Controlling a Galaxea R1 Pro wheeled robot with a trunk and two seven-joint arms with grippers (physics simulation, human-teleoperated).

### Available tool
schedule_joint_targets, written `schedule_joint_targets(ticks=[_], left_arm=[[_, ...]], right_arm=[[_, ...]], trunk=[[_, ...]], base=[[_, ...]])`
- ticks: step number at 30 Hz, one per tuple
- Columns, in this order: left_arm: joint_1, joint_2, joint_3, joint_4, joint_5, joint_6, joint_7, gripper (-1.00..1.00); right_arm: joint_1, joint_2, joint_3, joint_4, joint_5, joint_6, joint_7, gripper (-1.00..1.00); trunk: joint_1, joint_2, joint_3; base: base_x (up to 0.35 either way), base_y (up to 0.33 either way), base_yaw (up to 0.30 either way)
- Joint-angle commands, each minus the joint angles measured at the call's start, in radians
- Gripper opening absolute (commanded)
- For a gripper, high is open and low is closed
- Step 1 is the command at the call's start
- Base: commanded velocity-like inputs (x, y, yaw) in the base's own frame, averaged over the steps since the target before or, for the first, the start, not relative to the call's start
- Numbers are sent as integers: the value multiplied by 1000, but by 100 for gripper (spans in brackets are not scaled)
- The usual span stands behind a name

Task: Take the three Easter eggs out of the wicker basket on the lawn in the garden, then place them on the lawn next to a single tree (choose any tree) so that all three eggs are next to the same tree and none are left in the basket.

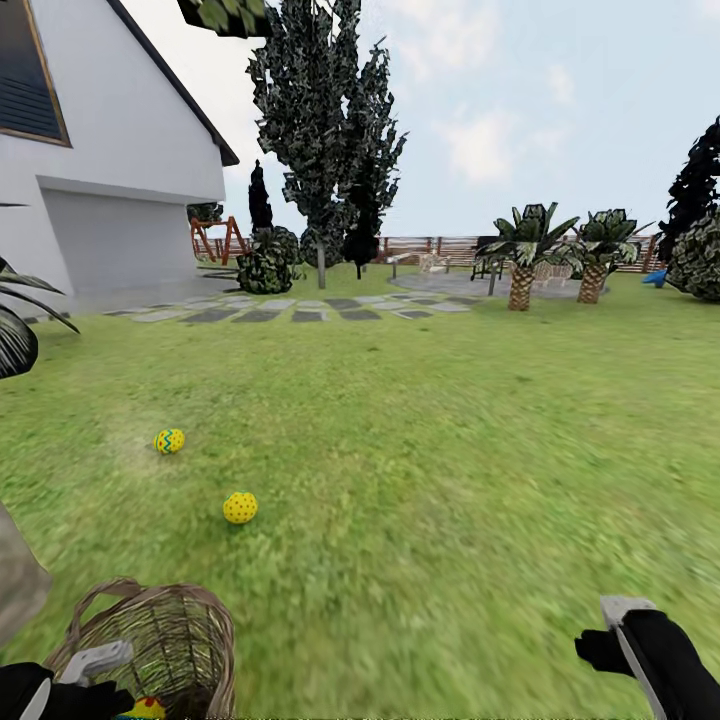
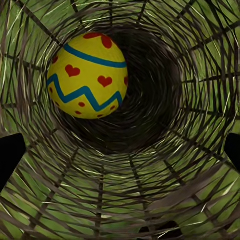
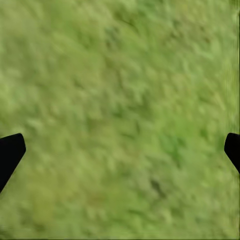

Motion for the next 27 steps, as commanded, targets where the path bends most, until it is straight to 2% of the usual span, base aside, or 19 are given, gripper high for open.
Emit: schedule_joint_targets(ticks=[1, 4, 7, 9, 11, 14, 16, 19, 22, 27], left_arm=[[-1, 0, 2, -1, 3, 5, -2, 100], [-1, 0, 2, -1, 3, 5, -2, 100], [-1, 0, 2, -1, 3, 5, -2, 100], [-1, 0, 2, -1, 3, 5, -2, 100], [-1, 1, 2, -1, 3, 5, -2, 100], [-1, 2, 3, -1, 3, 6, -2, 100], [-1, 2, 3, -1, 4, 7, -2, 100], [-1, 2, 3, -1, 4, 7, -2, 100], [-1, 3, 3, -1, 4, 7, -2, 100], [-1, 3, 3, -3, 6, 8, -2, 100]], right_arm=[[0, 0, -1, -11, 7, 1, 11, 100], [-1, -2, -1, -43, 5, -5, 43, 100], [-2, -3, -1, -124, 3, -5, 68, 100], [-2, 3, -1, -176, -28, -7, 72, 100], [-2, 8, 0, -187, -61, -15, 70, 100], [-2, 13, 3, -195, -65, -33, 62, 100], [-2, 2, 17, -201, -58, -33, 68, 100], [-2, -33, 24, -223, -59, -55, 110, 100], [-2, -38, 27, -224, -50, -130, 113, 100], [-2, -43, 7, -254, -63, -137, 110, 100]], trunk=[[4, -8, -4], [15, -29, -14], [27, -50, -23], [34, -64, -29], [42, -78, -36], [54, -99, -45], [61, -113, -51], [73, -133, -61], [74, -134, -72], [76, -135, -92]], base=[[0, 0, 0], [0, 0, 0], [0, 0, 0], [0, 0, 0], [0, 0, 0], [0, 0, 0], [0, 0, 0], [0, 0, 0], [0, 0, 0], [0, 0, 0]])
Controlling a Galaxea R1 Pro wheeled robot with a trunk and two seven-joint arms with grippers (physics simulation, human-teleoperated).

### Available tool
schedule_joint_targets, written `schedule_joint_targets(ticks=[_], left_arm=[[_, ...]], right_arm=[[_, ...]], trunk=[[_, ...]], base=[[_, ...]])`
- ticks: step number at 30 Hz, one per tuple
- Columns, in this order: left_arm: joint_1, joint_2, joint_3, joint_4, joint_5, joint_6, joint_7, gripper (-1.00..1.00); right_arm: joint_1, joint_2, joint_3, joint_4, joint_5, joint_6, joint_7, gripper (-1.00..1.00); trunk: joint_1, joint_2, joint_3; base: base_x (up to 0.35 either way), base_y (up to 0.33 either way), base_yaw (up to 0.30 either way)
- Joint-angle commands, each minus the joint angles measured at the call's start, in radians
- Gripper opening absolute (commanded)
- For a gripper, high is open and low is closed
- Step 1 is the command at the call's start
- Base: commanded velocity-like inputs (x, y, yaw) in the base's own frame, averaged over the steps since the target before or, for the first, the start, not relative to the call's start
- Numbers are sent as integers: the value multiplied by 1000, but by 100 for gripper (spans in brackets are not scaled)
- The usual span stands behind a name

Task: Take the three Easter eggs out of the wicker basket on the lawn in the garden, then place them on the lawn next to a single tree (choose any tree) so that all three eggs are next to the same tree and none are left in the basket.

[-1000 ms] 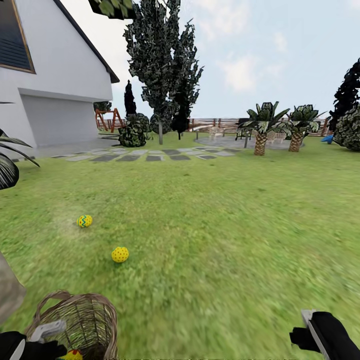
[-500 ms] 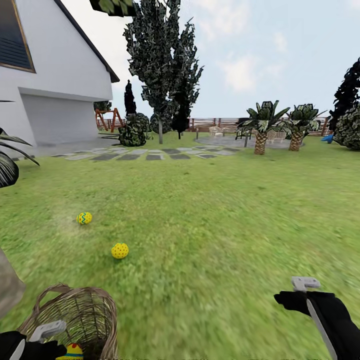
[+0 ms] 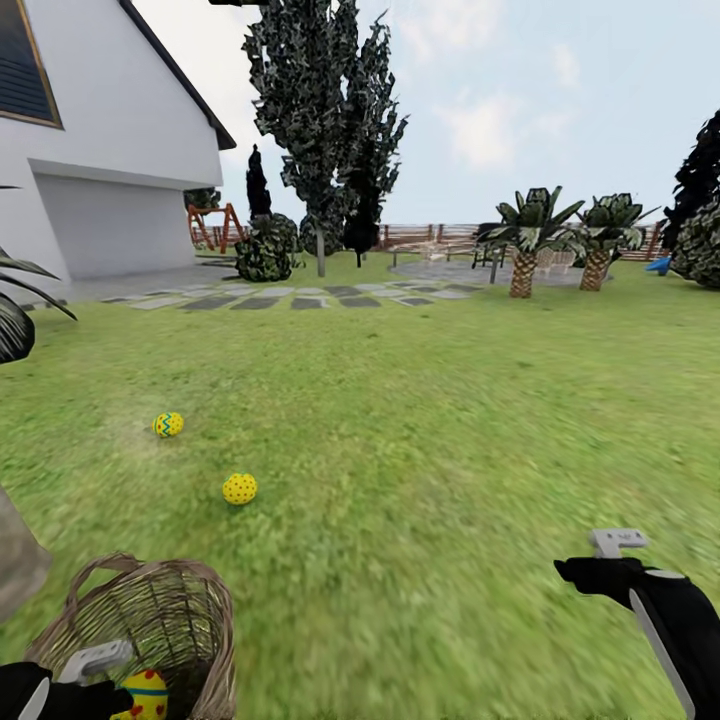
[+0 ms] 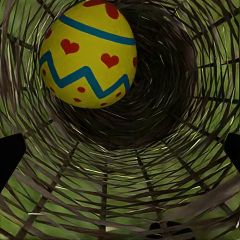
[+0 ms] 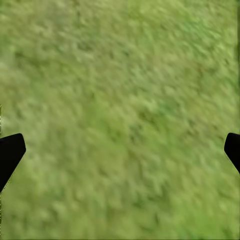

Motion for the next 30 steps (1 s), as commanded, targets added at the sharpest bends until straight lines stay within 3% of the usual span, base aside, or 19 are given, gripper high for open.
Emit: schedule_joint_targets(ticks=[1, 15, 30], left_arm=[[0, 0, 2, -1, 2, 5, -2, 100], [0, 4, 2, -44, -2, 3, 1, 100], [0, 1, 2, -46, -1, 4, 0, 100]], right_arm=[[-1, 1, -4, -4, 1, 2, 4, 100], [-1, 5, -5, 3, 14, 3, 0, 100], [-1, 2, -4, 82, 7, -2, 8, 100]], trunk=[[0, -1, -5], [6, -4, -59], [6, -4, -59]], base=[[0, 0, 0], [0, 0, 0], [0, 0, 0]])
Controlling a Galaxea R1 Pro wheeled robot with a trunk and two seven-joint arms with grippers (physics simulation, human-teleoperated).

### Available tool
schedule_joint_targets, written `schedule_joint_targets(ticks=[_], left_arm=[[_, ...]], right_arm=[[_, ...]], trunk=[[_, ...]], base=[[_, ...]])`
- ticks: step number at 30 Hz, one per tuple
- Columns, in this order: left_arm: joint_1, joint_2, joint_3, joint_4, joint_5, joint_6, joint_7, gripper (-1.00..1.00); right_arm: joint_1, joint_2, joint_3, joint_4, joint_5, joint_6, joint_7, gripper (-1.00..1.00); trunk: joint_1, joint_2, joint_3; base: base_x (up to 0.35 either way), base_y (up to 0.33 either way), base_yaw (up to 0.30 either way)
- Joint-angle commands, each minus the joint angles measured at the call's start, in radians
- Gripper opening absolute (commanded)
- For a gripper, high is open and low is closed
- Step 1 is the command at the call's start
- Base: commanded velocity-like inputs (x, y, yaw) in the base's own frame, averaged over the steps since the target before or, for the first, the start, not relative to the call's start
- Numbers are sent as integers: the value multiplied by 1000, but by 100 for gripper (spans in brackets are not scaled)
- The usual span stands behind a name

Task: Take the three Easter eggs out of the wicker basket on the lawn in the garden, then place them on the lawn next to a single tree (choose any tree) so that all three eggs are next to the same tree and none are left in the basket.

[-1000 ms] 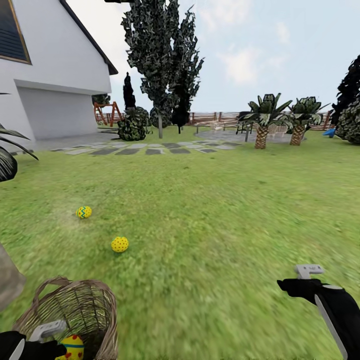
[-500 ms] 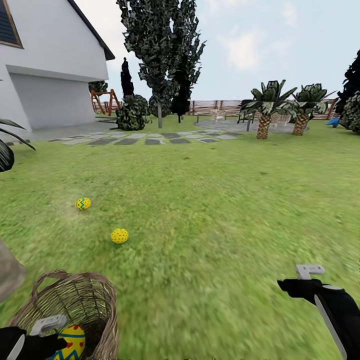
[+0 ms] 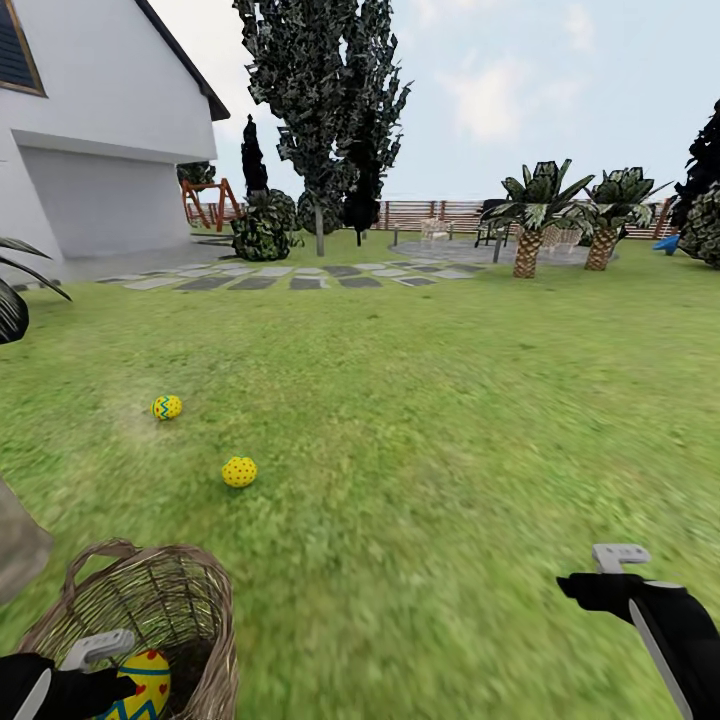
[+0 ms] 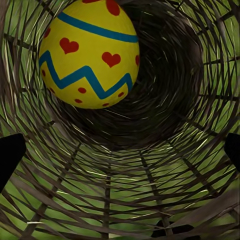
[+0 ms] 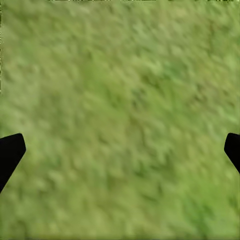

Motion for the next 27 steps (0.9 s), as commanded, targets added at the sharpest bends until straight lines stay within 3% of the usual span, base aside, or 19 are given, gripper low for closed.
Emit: schedule_joint_targets(ticks=[1, 13, 18, 27], left_arm=[[0, 0, 2, -1, 2, 5, -2, 100], [0, 1, 5, 1, 3, 0, -1, 100], [0, 2, 34, 5, 3, -5, -1, 100], [0, 1, 36, 2, 1, -22, 1, 100]], right_arm=[[-1, 0, 0, -1, 4, 4, 4, 100], [-1, 2, 1, -1, 7, 1, 3, 100], [-1, 2, 1, -1, 8, 2, 3, 100], [-1, 2, 0, -1, 8, 2, 2, 100]], trunk=[[0, 0, -1], [0, 0, -1], [0, 0, -1], [0, 0, -1]], base=[[0, 0, 0], [2, 0, 0], [227, 0, 0], [95, 0, 0]])
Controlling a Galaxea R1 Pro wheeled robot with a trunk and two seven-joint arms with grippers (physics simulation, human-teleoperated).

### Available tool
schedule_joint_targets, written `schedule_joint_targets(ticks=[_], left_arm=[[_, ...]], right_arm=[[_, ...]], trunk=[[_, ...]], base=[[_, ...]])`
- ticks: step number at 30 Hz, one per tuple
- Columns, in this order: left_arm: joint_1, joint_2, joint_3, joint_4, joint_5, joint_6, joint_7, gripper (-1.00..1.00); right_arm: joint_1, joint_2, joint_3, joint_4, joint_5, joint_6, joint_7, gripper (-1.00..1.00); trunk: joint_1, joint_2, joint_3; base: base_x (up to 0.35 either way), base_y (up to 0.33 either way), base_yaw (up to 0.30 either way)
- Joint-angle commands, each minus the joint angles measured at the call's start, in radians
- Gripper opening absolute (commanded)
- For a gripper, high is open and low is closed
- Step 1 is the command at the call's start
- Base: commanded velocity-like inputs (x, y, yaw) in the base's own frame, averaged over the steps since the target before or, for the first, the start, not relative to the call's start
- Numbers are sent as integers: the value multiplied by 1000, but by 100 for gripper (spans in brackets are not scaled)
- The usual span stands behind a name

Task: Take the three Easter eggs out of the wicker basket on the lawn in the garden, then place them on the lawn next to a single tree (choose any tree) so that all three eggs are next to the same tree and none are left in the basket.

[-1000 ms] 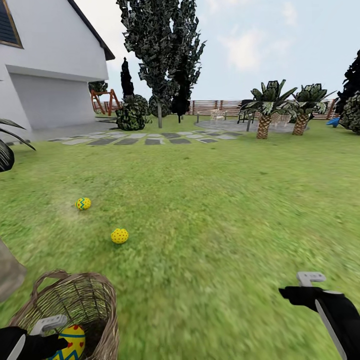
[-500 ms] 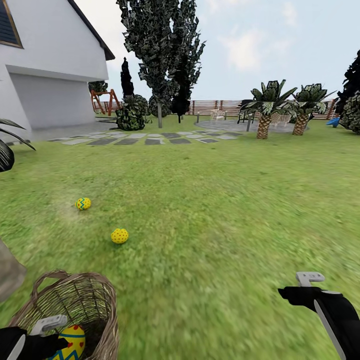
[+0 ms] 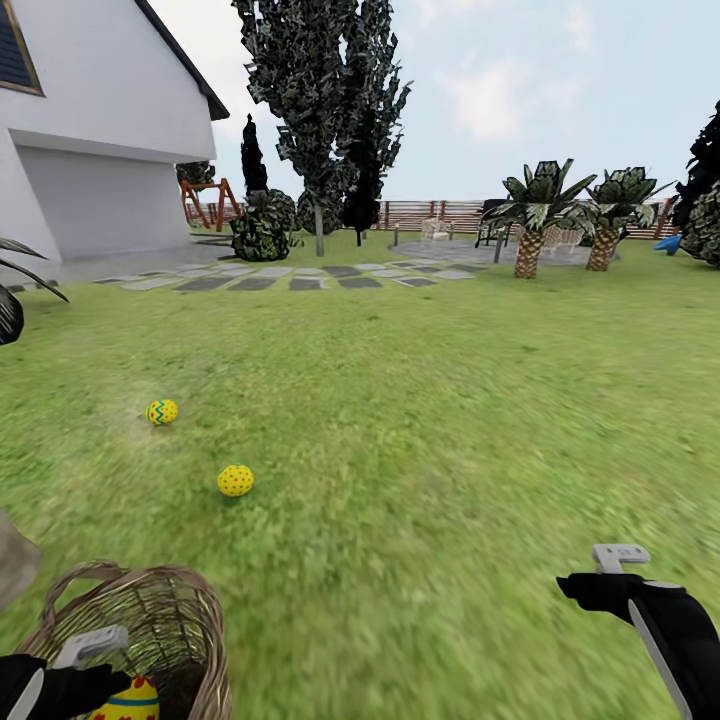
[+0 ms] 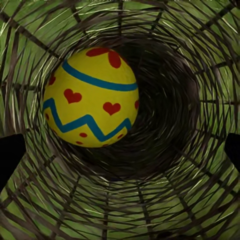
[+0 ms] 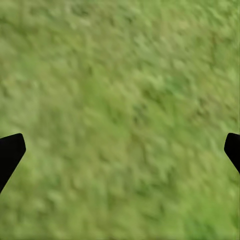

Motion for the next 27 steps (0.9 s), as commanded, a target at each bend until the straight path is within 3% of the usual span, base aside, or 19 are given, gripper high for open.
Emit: schedule_joint_targets(ticks=[1, 5, 7, 11, 22, 27], left_arm=[[0, 2, 1, -2, 2, 5, -2, 100], [0, 12, 3, -24, -3, 5, 31, 100], [0, 25, 4, -40, -10, 5, 85, 100], [0, 55, 8, -45, -11, 6, 119, 100], [0, 52, 6, -39, -6, 7, 122, 100], [0, 48, 4, -37, -5, 7, 122, 100]], right_arm=[[-1, -1, -2, -1, 3, 4, 5, 100], [-1, -2, -3, -1, 4, 3, 6, 100], [-1, -2, -3, -1, 4, 3, 6, 100], [-1, -3, -5, -1, 3, 3, 6, 100], [-1, -9, -7, -3, 1, 5, 6, 100], [-1, -9, -8, -4, 1, 5, 6, 100]], trunk=[[0, 0, -1], [0, 0, -1], [0, 0, -1], [0, 0, -1], [0, 0, -1], [2, -2, -20]], base=[[3, 0, 0], [1, 0, 0], [0, 0, 0], [0, 0, 0], [0, 0, 0], [0, 0, 0]])
